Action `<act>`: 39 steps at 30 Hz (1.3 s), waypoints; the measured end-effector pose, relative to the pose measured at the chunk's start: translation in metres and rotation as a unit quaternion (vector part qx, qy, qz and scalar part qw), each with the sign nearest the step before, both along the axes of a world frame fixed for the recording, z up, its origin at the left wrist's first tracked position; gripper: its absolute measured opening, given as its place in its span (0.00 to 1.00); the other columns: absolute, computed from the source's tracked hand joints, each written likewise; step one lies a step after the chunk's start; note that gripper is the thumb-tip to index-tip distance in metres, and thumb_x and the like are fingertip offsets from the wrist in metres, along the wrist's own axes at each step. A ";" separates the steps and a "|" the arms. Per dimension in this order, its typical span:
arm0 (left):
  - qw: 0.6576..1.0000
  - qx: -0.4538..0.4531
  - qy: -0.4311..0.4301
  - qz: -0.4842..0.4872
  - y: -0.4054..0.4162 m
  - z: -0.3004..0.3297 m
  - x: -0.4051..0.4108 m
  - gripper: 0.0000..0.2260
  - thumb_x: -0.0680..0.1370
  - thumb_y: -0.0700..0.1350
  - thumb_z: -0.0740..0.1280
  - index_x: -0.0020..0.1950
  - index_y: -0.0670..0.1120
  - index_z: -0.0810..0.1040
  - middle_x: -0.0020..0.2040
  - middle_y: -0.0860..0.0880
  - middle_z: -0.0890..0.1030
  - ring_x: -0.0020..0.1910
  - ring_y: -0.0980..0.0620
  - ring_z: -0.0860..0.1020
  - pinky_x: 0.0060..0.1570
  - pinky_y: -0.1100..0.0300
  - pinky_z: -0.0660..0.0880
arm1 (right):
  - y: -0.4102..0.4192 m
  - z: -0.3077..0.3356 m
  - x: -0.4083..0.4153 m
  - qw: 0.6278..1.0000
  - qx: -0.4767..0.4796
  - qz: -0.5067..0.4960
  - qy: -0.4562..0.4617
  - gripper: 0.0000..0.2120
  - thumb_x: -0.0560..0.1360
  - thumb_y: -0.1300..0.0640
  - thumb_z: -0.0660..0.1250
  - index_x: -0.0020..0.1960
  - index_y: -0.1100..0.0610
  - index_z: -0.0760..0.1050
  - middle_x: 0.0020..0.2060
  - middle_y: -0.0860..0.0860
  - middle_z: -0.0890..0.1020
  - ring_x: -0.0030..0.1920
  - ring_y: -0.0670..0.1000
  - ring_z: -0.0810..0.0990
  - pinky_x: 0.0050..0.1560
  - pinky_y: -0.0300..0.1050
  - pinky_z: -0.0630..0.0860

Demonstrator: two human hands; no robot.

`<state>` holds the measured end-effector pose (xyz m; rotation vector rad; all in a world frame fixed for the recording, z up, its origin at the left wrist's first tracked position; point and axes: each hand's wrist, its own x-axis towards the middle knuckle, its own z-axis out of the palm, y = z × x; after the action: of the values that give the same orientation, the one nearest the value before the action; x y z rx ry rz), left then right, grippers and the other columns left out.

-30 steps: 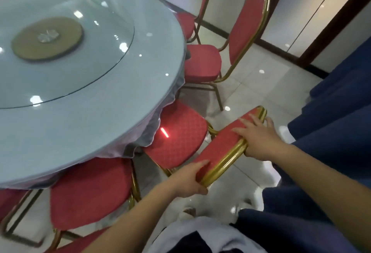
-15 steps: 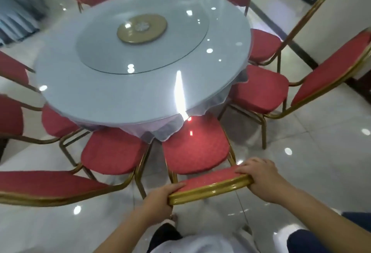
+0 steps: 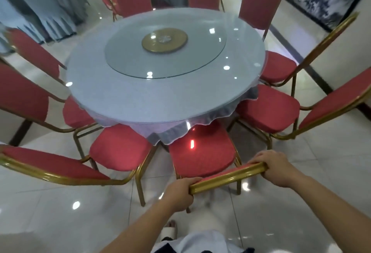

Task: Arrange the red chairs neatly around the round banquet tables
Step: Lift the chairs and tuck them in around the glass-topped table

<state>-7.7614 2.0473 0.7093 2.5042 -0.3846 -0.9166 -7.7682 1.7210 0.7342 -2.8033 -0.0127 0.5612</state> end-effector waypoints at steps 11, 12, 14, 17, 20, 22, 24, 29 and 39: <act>1.000 0.004 0.013 -0.003 0.000 -0.003 0.002 0.31 0.72 0.41 0.61 0.70 0.69 0.67 0.62 0.57 0.78 0.56 0.52 0.78 0.47 0.62 0.73 | 0.000 -0.004 -0.006 1.000 0.018 -0.020 0.000 0.22 0.74 0.60 0.65 0.58 0.34 0.77 0.52 0.34 0.69 0.60 0.44 0.68 0.63 0.47 0.60; 1.000 0.006 0.016 -0.001 -0.001 -0.001 0.001 0.31 0.71 0.41 0.61 0.69 0.70 0.67 0.62 0.58 0.78 0.56 0.53 0.78 0.49 0.61 0.73 | 0.001 -0.004 -0.006 0.999 0.022 -0.025 -0.009 0.22 0.74 0.60 0.65 0.58 0.35 0.77 0.52 0.34 0.69 0.60 0.44 0.69 0.62 0.46 0.59; 1.000 0.007 0.026 0.010 -0.002 0.002 -0.001 0.32 0.68 0.44 0.59 0.65 0.75 0.66 0.62 0.60 0.78 0.58 0.53 0.77 0.53 0.59 0.74 | 0.002 -0.005 -0.008 0.999 0.031 -0.036 -0.024 0.22 0.73 0.61 0.64 0.56 0.35 0.78 0.52 0.34 0.69 0.59 0.44 0.70 0.62 0.46 0.59; 0.999 -0.002 0.027 0.023 -0.002 0.000 -0.002 0.31 0.66 0.43 0.57 0.54 0.81 0.65 0.57 0.62 0.79 0.55 0.55 0.78 0.53 0.58 0.76 | 0.002 -0.007 -0.010 0.997 0.041 -0.044 -0.047 0.22 0.72 0.62 0.65 0.53 0.34 0.76 0.52 0.34 0.70 0.59 0.44 0.71 0.63 0.44 0.58; 0.999 0.006 0.043 0.029 -0.005 0.000 0.000 0.33 0.66 0.40 0.59 0.62 0.74 0.69 0.57 0.56 0.80 0.51 0.55 0.79 0.50 0.60 0.78 | 0.003 -0.002 -0.011 0.996 0.055 -0.060 -0.041 0.23 0.72 0.61 0.64 0.58 0.36 0.75 0.57 0.36 0.72 0.63 0.45 0.69 0.65 0.45 0.56; 0.998 0.025 0.061 0.023 -0.010 0.005 0.003 0.33 0.67 0.39 0.64 0.68 0.65 0.72 0.55 0.54 0.80 0.47 0.56 0.80 0.43 0.65 0.78 | 0.004 0.003 -0.015 0.996 0.057 -0.061 -0.040 0.27 0.72 0.59 0.64 0.66 0.38 0.70 0.65 0.39 0.71 0.70 0.46 0.64 0.71 0.46 0.53; 0.997 0.005 0.068 0.026 -0.020 0.014 0.006 0.30 0.68 0.42 0.71 0.67 0.62 0.73 0.55 0.55 0.80 0.48 0.57 0.80 0.47 0.63 0.80 | 0.004 0.008 -0.027 0.995 0.081 -0.054 -0.031 0.32 0.73 0.54 0.64 0.74 0.39 0.62 0.75 0.40 0.62 0.77 0.47 0.53 0.77 0.51 0.44; 0.994 -0.111 -0.002 0.025 -0.087 0.051 0.005 0.27 0.70 0.56 0.75 0.67 0.67 0.71 0.62 0.61 0.76 0.60 0.66 0.73 0.56 0.67 0.73 | -0.037 0.022 -0.065 0.976 0.186 -0.106 -0.050 0.31 0.76 0.44 0.65 0.75 0.37 0.58 0.77 0.39 0.56 0.78 0.42 0.47 0.77 0.52 0.45; 0.978 -0.209 0.008 -0.015 -0.261 0.073 0.013 0.19 0.74 0.56 0.73 0.64 0.65 0.74 0.59 0.66 0.76 0.57 0.71 0.74 0.51 0.74 0.71 | -0.195 0.048 -0.073 0.926 0.209 -0.288 -0.123 0.33 0.72 0.42 0.70 0.74 0.40 0.64 0.75 0.43 0.65 0.75 0.47 0.62 0.75 0.55 0.62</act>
<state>-7.7483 1.7867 0.7824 2.1097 -0.5492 -0.7721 -7.8410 1.5260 0.7821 -2.2763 0.5528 0.0487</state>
